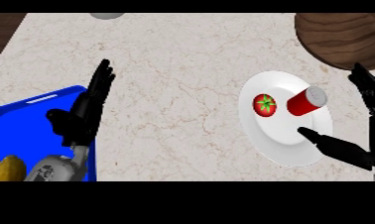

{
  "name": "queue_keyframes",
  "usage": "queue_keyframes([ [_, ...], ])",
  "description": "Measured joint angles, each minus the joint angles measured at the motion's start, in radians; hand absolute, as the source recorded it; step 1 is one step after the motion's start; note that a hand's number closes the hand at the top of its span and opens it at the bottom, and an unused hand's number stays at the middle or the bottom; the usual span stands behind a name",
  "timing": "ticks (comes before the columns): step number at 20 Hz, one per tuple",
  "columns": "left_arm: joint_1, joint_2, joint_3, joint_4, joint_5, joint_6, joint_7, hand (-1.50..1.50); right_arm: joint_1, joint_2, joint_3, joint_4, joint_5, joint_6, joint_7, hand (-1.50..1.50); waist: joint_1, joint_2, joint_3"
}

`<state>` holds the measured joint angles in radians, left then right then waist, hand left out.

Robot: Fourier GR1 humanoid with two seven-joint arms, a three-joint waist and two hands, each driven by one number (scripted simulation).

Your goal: Pick the can from the plate and place it in the bowl

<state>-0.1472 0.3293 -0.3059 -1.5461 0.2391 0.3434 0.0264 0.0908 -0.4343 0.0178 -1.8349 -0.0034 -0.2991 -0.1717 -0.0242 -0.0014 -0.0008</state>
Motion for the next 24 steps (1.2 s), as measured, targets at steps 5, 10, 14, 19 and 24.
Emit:
queue_keyframes([
  [5, -0.017, -0.017, 0.003, 0.016, -0.018, -0.014, 0.002, 0.00, -0.045, -0.103, -0.044, -0.101, 0.068, 0.008, 0.275, -1.50, 0.014, 0.000, -0.001],
  [10, -0.031, -0.030, 0.020, 0.051, -0.024, -0.041, -0.015, 0.00, -0.122, -0.181, -0.062, -0.113, 0.045, 0.100, 0.508, -1.50, 0.023, 0.002, -0.001],
  [14, -0.050, -0.032, 0.028, 0.038, -0.031, -0.048, 0.015, 0.00, -0.161, -0.221, -0.047, -0.079, 0.026, 0.181, 0.641, -1.50, 0.027, 0.002, 0.000],
  [19, -0.024, -0.049, 0.030, 0.026, -0.052, -0.058, 0.010, 0.00, -0.163, -0.221, -0.015, -0.037, 0.040, 0.258, 0.720, -1.50, 0.027, 0.001, 0.000],
  [24, -0.015, -0.077, 0.056, 0.029, -0.075, -0.083, 0.008, 0.00, -0.158, -0.182, -0.024, 0.005, 0.061, 0.335, 0.716, -1.50, 0.025, 0.001, 0.001],
])
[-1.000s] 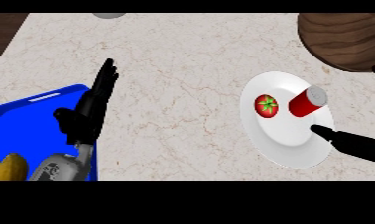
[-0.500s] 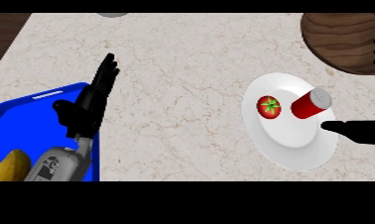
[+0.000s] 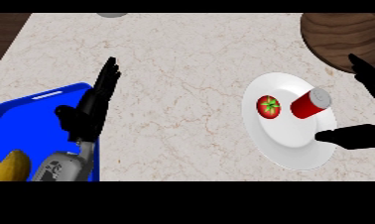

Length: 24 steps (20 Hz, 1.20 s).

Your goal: Pick the can from the plate and place it in the bowl

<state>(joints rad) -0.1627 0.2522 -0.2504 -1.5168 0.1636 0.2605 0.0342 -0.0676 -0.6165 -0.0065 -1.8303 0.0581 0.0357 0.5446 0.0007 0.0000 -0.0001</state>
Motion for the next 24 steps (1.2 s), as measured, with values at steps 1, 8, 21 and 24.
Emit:
queue_keyframes([
  [1, 0.003, 0.000, 0.015, 0.010, 0.003, -0.015, -0.008, 0.00, 0.003, 0.009, -0.008, 0.008, 0.000, 0.016, -0.008, -1.50, 0.000, 0.000, 0.000],
  [8, -0.011, -0.029, 0.047, 0.005, -0.035, -0.036, 0.024, 0.00, 0.050, 0.082, -0.076, 0.054, -0.008, 0.072, -0.135, -1.50, -0.003, 0.000, 0.000],
  [21, 0.005, -0.077, 0.097, -0.013, -0.093, -0.090, 0.038, 0.00, 0.085, 0.235, -0.127, 0.030, -0.010, 0.118, -0.184, -1.50, -0.002, -0.001, 0.000],
  [24, 0.011, -0.099, 0.098, -0.026, -0.119, -0.085, 0.055, 0.00, 0.058, 0.257, -0.140, 0.071, -0.005, 0.132, -0.191, -1.50, -0.001, 0.000, 0.000],
])
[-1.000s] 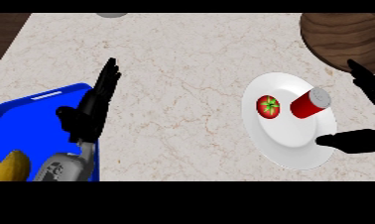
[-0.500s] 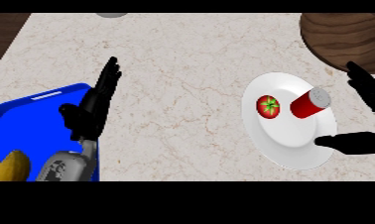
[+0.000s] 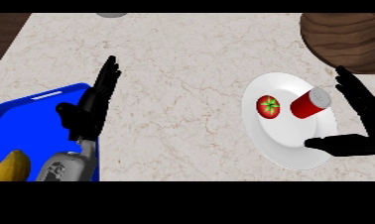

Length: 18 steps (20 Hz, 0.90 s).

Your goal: Pick the can from the plate and place it in the bowl

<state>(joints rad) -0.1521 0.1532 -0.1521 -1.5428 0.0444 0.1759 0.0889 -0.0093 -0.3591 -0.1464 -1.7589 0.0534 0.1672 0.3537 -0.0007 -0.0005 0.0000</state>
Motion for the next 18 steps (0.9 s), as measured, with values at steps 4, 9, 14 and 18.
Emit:
queue_keyframes([
  [4, 0.012, -0.008, 0.016, -0.013, -0.004, -0.024, 0.000, 0.00, -0.016, 0.019, -0.019, 0.079, 0.008, 0.017, -0.046, -1.50, 0.001, 0.000, 0.000],
  [9, 0.004, -0.018, 0.045, 0.022, -0.017, -0.056, -0.028, 0.00, -0.057, 0.045, -0.027, 0.183, 0.048, 0.013, -0.115, -1.50, 0.001, 0.001, 0.000],
  [14, 0.007, -0.024, 0.062, 0.012, -0.029, -0.071, -0.022, 0.00, -0.080, 0.059, -0.009, 0.237, 0.139, -0.029, -0.120, -1.50, 0.002, 0.001, 0.000],
  [18, -0.001, -0.039, 0.060, 0.010, -0.042, -0.068, -0.006, 0.00, -0.075, 0.067, 0.017, 0.280, 0.225, -0.068, -0.137, -1.50, 0.002, 0.001, 0.000],
])
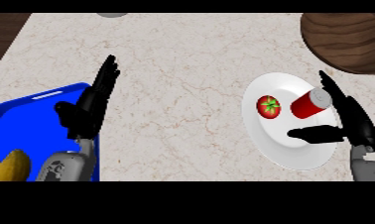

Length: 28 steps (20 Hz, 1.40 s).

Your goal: Pick the can from the plate and place it in the bowl

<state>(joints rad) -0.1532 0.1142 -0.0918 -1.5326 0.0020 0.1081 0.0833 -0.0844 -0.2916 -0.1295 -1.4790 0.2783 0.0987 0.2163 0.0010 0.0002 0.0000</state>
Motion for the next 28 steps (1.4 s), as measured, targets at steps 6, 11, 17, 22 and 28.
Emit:
queue_keyframes([
  [6, 0.021, -0.022, 0.001, -0.021, -0.015, -0.006, 0.000, 0.00, -0.058, -0.008, -0.010, 0.130, 0.035, 0.010, -0.072, 1.50, 0.001, -0.003, -0.004],
  [11, -0.004, -0.030, 0.003, -0.023, -0.026, -0.001, 0.026, 0.00, -0.057, -0.030, 0.047, 0.142, 0.100, 0.025, -0.176, 1.50, 0.000, -0.010, -0.012],
  [17, -0.002, -0.032, 0.016, -0.003, -0.023, -0.012, 0.006, 0.00, -0.054, -0.054, 0.070, 0.152, 0.120, 0.058, -0.289, 1.50, 0.000, -0.012, -0.015],
  [22, 0.008, -0.026, 0.019, 0.002, -0.020, -0.023, -0.004, 0.00, -0.030, -0.194, 0.138, 0.150, 0.045, 0.336, -0.541, 1.50, 0.003, -0.005, -0.005],
  [28, 0.015, -0.024, 0.021, -0.013, -0.021, -0.019, 0.004, 0.00, 0.029, -0.414, 0.166, 0.139, -0.036, 0.512, -0.853, 1.50, -0.004, -0.002, 0.002],
])
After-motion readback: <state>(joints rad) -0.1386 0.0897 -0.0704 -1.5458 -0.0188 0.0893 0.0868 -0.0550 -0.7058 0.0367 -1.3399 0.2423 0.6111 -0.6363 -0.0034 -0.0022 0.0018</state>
